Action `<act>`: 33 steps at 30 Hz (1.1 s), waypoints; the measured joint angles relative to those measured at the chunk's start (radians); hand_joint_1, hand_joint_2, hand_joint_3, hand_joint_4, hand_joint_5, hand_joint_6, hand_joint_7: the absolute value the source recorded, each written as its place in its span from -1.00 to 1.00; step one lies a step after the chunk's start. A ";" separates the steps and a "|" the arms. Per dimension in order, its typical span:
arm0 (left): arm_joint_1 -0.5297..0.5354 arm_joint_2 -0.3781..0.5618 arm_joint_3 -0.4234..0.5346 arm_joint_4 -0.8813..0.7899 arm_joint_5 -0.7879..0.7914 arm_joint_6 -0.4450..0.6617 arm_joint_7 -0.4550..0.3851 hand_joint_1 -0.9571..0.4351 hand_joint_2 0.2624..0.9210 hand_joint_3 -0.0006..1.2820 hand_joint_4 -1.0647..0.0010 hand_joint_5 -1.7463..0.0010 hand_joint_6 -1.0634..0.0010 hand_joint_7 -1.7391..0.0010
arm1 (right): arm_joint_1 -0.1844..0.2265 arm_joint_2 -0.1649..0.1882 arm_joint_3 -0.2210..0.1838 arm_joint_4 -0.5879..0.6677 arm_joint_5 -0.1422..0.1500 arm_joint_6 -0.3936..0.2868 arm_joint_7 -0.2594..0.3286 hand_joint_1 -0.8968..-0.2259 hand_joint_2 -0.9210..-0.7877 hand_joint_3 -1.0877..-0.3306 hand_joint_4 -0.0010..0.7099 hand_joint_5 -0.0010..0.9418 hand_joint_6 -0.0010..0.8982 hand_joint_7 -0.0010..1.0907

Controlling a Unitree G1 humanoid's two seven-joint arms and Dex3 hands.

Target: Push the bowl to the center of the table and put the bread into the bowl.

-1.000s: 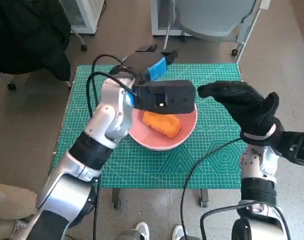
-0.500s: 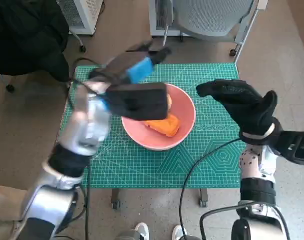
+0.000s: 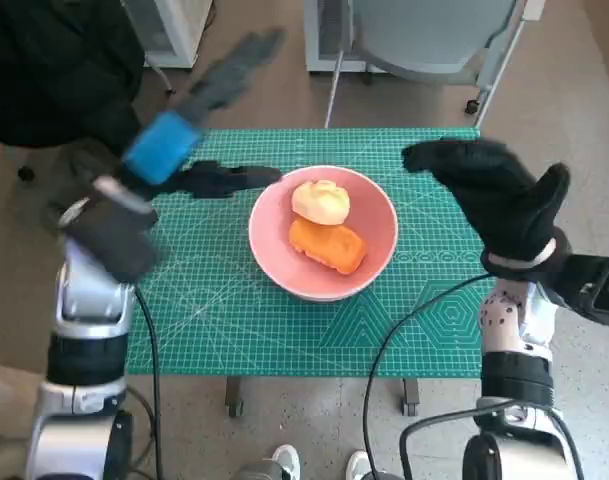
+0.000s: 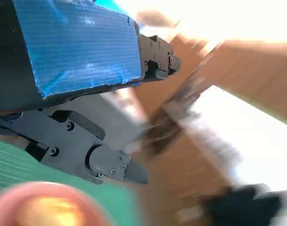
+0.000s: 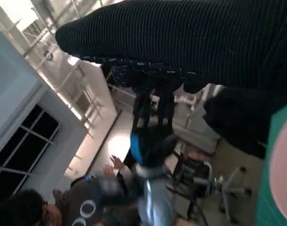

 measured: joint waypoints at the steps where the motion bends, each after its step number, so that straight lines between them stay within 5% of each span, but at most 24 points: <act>1: 0.026 -0.006 0.010 -0.029 -0.021 0.000 0.008 -0.53 1.00 -0.49 0.95 0.99 0.76 0.99 | -0.005 0.002 0.004 -0.001 -0.011 -0.008 -0.014 -0.30 -1.00 0.12 -0.48 -1.00 -0.47 -0.99; 9: 0.156 -0.012 0.047 -0.207 -0.110 0.057 0.028 -0.55 1.00 -0.39 1.00 1.00 0.81 1.00 | -0.044 0.006 0.021 0.006 -0.056 -0.056 -0.073 -0.23 -1.00 0.18 -0.47 -0.99 -0.47 -0.99; 24: 0.229 -0.012 0.101 -0.281 -0.180 0.073 0.045 -0.52 1.00 -0.40 1.00 1.00 0.78 0.98 | -0.137 -0.016 0.022 0.112 -0.058 -0.078 -0.072 -0.22 -1.00 0.24 -0.44 -0.99 -0.46 -0.99; 33: 0.229 -0.026 0.116 -0.273 -0.235 0.061 0.046 -0.38 1.00 -0.59 1.00 1.00 0.78 0.98 | -0.164 -0.023 0.020 0.169 -0.062 -0.104 -0.071 -0.22 -1.00 0.17 -0.42 -0.99 -0.45 -0.99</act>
